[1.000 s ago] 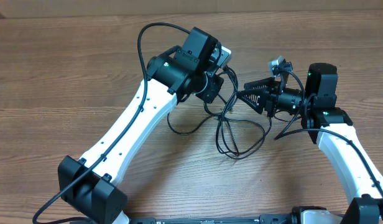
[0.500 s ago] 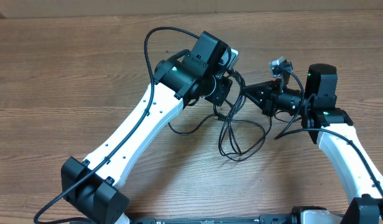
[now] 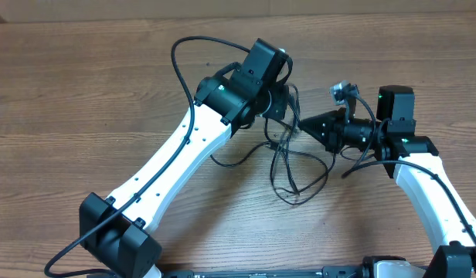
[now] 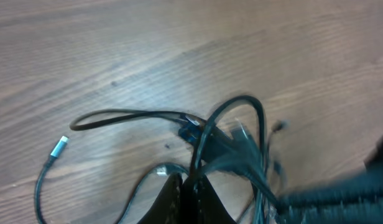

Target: Untangle cables

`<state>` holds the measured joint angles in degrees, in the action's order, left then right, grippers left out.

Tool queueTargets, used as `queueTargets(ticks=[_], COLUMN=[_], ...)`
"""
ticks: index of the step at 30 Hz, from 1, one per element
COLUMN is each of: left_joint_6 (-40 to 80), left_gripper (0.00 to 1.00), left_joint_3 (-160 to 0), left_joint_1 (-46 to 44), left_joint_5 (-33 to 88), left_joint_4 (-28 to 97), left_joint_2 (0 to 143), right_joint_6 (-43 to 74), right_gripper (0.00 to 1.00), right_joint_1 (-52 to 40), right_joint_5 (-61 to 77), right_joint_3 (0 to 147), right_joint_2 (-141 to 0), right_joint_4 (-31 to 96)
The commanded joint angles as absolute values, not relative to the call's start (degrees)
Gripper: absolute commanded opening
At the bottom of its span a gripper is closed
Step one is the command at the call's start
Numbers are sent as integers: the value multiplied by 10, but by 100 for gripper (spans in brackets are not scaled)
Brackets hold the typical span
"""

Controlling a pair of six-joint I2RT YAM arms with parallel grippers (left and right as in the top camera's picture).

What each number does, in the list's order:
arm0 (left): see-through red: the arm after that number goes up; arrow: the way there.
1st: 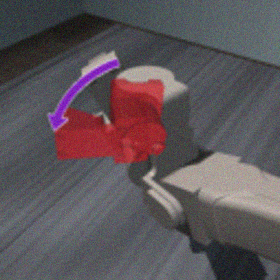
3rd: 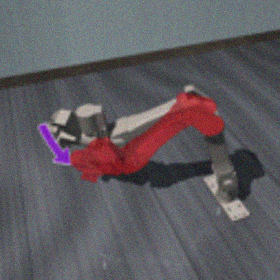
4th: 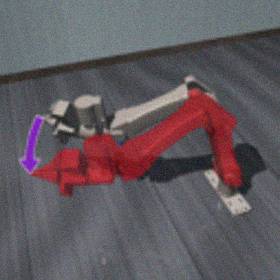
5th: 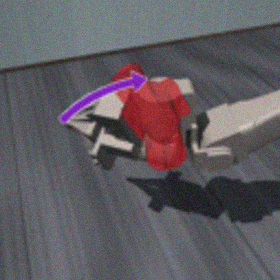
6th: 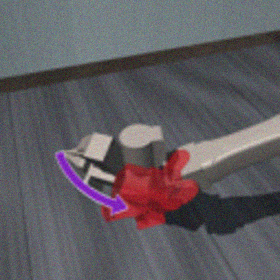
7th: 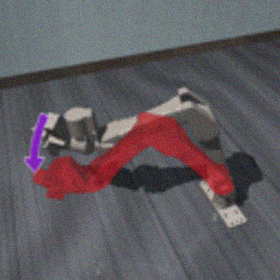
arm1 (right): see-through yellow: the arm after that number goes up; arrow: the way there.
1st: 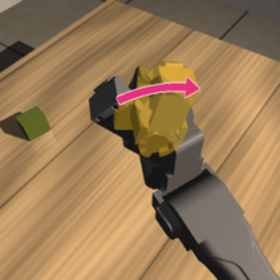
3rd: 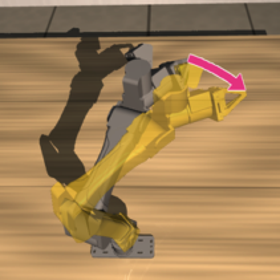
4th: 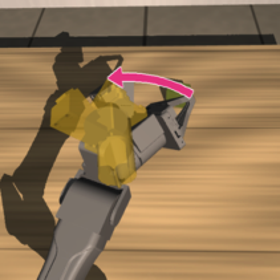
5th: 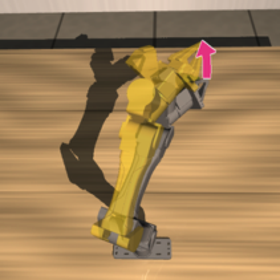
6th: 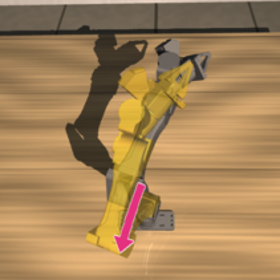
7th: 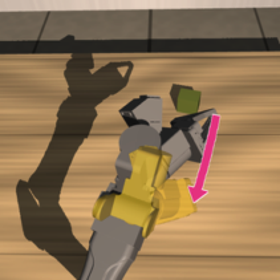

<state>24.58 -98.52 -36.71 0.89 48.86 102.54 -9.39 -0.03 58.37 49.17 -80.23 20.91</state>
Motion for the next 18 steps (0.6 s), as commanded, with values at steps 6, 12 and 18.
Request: queueTargets(ticks=[6,12,18], left_joint_6=[277,277,277], left_gripper=[4,4,4], left_joint_3=[-990,-990,-990], left_joint_1=[-337,-338,-338], left_joint_5=[-64,-10,99], left_joint_4=[473,509,520], left_joint_2=[1027,1027,1027], right_joint_6=[-186,-162,-105], right_gripper=[4,32,64], right_joint_1=[0,0,0], right_joint_5=[685,649,531], right_joint_3=[495,495,495], right_joint_2=[-802,-802,-802], right_joint_4=[214,187,165])
